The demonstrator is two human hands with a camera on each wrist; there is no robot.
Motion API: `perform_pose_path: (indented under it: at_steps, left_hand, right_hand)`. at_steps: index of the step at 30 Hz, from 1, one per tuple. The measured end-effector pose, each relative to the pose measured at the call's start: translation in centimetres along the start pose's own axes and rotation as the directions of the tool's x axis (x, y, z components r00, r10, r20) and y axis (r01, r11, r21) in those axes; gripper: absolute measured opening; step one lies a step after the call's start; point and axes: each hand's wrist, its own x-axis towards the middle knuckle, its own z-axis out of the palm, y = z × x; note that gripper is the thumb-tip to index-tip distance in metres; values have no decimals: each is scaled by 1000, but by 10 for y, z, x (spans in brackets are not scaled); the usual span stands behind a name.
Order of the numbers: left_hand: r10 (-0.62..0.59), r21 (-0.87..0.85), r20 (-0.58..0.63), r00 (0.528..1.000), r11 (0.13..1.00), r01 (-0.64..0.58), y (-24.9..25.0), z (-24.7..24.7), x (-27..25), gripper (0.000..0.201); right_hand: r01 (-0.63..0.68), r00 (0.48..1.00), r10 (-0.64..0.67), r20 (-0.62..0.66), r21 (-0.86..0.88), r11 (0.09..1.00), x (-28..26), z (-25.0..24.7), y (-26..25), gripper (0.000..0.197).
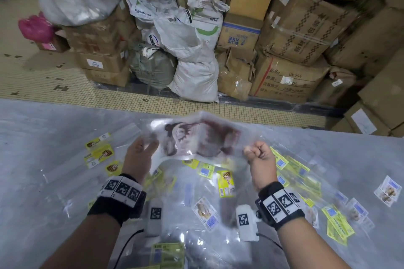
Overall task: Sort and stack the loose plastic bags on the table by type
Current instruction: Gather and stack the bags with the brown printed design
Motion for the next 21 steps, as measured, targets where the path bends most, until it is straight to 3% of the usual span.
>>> perform_pose_path:
  at_steps: [3, 10, 16, 21]
  left_hand:
    - [-75, -18, 0, 997, 997, 75, -16, 3, -2, 15]
    - [-109, -3, -66, 992, 994, 110, -37, 1, -4, 7]
    - [15, -7, -81, 997, 1000, -16, -26, 1, 3, 15]
    - [-32, -16, -63, 997, 999, 31, -30, 0, -1, 13]
  right_hand:
    - [-19, 999, 17, -30, -59, 998, -7, 2, 15, 36]
    - [-20, 999, 11, -51, -168, 986, -16, 4, 25, 31]
    - [53, 997, -61, -37, -188, 981, -16, 10, 21, 27]
    - [36, 998, -46, -46, -198, 979, -20, 13, 25, 28]
